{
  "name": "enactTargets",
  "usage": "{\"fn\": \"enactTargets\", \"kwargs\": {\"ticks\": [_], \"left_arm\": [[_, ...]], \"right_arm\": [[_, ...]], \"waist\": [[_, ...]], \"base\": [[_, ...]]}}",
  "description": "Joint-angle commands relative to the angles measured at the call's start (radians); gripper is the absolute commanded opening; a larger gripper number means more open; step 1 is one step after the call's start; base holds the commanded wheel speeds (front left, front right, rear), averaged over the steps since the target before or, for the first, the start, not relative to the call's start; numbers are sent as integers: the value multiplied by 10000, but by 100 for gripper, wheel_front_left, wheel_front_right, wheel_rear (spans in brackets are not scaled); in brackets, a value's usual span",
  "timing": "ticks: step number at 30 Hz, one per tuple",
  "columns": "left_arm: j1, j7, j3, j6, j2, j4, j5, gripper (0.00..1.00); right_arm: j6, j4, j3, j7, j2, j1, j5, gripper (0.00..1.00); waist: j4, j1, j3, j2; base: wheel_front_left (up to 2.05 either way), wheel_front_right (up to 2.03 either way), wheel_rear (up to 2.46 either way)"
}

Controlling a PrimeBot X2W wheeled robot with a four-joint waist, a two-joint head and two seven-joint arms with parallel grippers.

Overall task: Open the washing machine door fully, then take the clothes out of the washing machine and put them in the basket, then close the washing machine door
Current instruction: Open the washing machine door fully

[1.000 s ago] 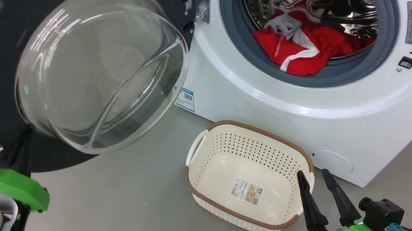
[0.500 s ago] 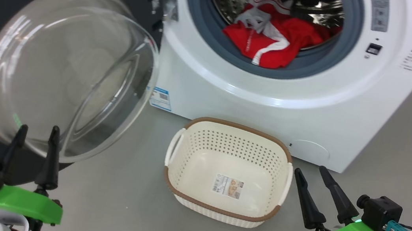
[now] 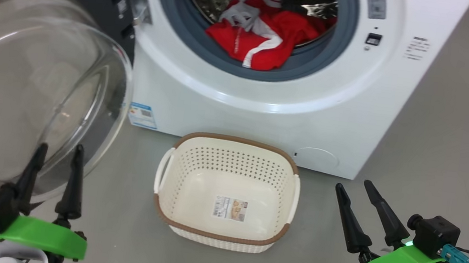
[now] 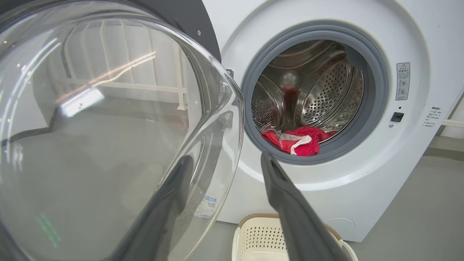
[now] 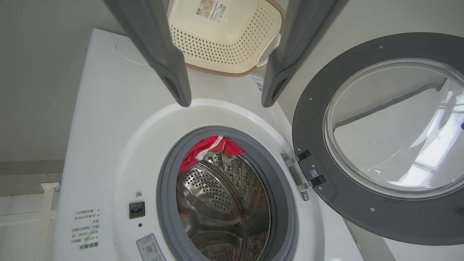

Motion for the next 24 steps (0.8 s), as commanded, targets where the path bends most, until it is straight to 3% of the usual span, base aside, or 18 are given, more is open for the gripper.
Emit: {"fn": "enactTargets", "kwargs": {"ticks": [1, 24], "left_arm": [[-64, -104, 363, 50, 214, -290, 9, 100], [640, -394, 722, -158, -370, -51, 167, 100]], "right_arm": [[16, -287, 206, -118, -57, -244, -58, 100], [16, -707, 74, -118, -318, -264, -391, 100]], "waist": [[-312, 0, -93, 0], [-2091, 0, -196, 0]], "base": [[0, 0, 0], [0, 0, 0]]}}
